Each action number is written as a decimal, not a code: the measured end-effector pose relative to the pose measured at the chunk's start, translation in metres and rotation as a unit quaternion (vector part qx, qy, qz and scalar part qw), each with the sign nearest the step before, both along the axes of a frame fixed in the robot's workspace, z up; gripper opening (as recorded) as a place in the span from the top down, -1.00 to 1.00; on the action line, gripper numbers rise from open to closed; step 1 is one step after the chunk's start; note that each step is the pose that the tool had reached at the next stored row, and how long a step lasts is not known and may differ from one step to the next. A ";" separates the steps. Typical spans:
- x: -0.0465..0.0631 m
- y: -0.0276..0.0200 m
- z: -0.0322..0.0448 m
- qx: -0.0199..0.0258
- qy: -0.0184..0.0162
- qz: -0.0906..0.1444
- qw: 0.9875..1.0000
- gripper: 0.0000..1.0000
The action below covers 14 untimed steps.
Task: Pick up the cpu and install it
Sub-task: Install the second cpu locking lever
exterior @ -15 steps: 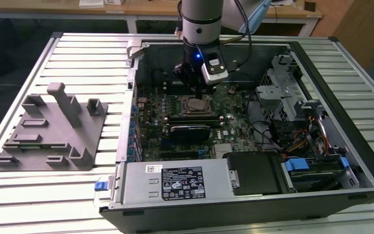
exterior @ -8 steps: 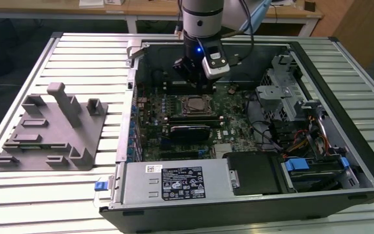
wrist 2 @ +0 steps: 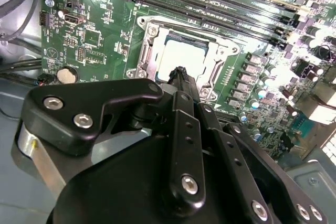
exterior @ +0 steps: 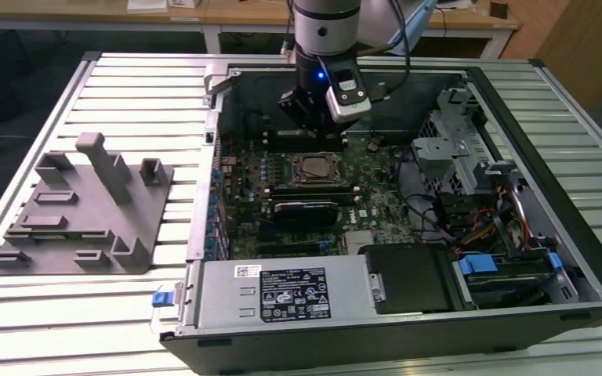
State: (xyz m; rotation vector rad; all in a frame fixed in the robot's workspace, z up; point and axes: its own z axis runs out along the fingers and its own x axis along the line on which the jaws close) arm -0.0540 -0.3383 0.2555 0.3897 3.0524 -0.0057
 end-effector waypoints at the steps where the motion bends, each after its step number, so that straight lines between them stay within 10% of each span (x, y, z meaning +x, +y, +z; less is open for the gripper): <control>1: 0.000 0.0000 0.0000 0.000 0.000 0.000 1.000 0.79; 14: 0.001 -0.0132 -0.0011 -0.001 0.000 0.000 1.000 0.79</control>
